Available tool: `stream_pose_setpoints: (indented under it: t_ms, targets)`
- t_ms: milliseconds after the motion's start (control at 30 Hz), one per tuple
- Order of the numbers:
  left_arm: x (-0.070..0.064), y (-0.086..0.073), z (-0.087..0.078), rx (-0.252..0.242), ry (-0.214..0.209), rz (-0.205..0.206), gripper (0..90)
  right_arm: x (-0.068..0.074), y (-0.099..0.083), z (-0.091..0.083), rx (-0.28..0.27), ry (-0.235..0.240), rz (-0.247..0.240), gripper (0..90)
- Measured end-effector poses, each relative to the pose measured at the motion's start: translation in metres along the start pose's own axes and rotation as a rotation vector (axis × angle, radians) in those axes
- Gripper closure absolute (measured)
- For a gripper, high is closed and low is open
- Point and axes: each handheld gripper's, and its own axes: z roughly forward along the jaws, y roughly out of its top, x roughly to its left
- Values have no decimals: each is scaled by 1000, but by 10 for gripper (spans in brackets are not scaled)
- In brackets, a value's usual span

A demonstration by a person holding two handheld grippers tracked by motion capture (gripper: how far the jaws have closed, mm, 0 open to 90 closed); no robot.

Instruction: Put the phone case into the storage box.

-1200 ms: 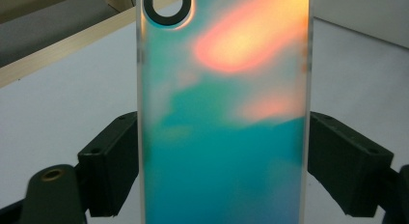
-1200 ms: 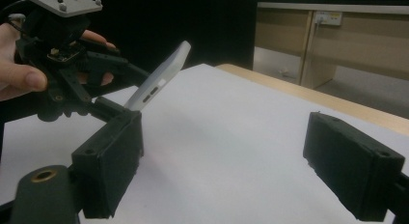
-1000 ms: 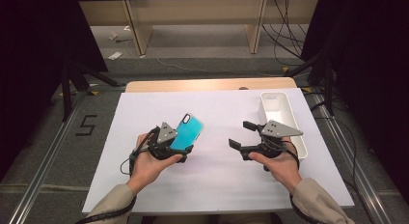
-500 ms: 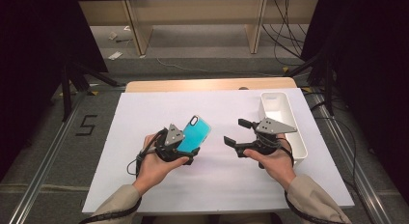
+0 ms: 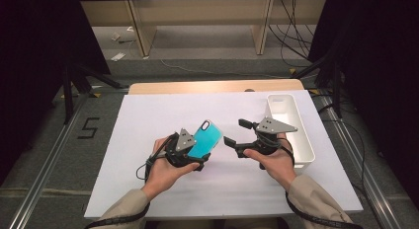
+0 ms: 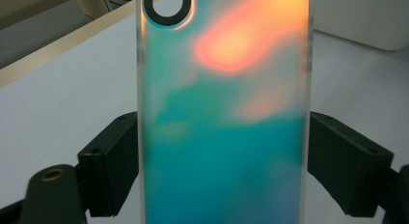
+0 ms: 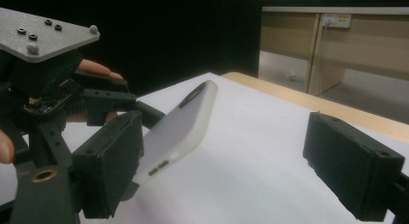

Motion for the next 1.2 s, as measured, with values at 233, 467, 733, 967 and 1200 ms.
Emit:
stream_pose_setpoints:
  t_ms: [233, 467, 733, 967, 1200]
  targets:
    - [-4, 1, 3, 1, -9, 10, 170, 1, 0, 8, 2, 2, 5, 151]
    - [-11, 4, 6, -1, -19, 23, 170, 2, 1, 16, 1, 9, 18, 152]
    - [-18, 6, 9, -2, -35, 37, 170, 2, 1, 25, 3, 10, 38, 154]
    - [-24, 7, 11, -7, -43, 45, 170, 1, 0, 32, 13, 0, 46, 163]
    - [-27, 8, 13, -7, -49, 51, 170, 0, -2, 36, 22, -14, 60, 206]
